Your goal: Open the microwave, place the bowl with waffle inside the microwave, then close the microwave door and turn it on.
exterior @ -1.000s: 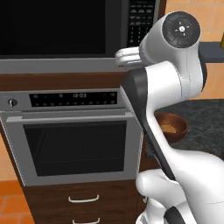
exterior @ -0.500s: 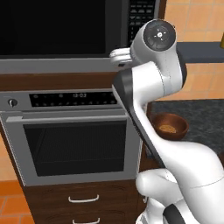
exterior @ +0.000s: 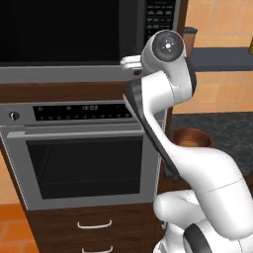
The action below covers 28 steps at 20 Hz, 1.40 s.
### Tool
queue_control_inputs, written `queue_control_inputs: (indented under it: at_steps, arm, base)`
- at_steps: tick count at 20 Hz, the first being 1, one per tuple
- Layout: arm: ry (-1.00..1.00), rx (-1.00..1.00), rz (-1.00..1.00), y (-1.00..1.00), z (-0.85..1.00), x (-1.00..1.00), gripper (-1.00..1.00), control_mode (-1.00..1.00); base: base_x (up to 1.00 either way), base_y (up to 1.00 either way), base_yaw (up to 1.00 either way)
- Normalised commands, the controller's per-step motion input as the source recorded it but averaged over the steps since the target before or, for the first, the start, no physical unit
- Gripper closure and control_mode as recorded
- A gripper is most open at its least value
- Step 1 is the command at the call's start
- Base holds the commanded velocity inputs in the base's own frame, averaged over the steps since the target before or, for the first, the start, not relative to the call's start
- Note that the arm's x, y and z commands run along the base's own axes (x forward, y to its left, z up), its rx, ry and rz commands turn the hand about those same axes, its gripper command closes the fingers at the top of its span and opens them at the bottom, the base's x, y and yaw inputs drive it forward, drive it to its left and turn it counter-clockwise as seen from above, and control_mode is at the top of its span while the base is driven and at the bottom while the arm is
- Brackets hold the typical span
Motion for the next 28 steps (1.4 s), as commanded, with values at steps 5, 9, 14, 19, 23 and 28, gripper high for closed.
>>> queue_control_inputs:
  at_steps: [5, 9, 14, 19, 23, 28]
  arm:
    - [0.0, 0.0, 0.0, 0.07, -0.09, 0.56, -1.0, -1.0]
    - [0.0, 0.0, 0.0, 0.19, -0.06, 0.53, -1.0, -1.0]
    - [-0.01, 0.0, 0.0, 0.17, -0.16, 0.53, -1.0, -1.0]
    - [-0.06, 0.0, 0.0, 0.03, -0.3, 0.5, -1.0, -1.0]
    - [-0.08, 0.0, 0.0, 0.04, -0.31, 0.43, 1.0, -1.0]
    - [-0.01, 0.04, 0.0, 0.18, -0.35, 0.51, 1.0, -1.0]
  base:
    - [0.0, 0.0, 0.0]
    - [0.0, 0.0, 0.0]
    - [0.0, 0.0, 0.0]
    - [0.0, 0.0, 0.0]
    - [0.0, 0.0, 0.0]
    - [0.0, 0.0, 0.0]
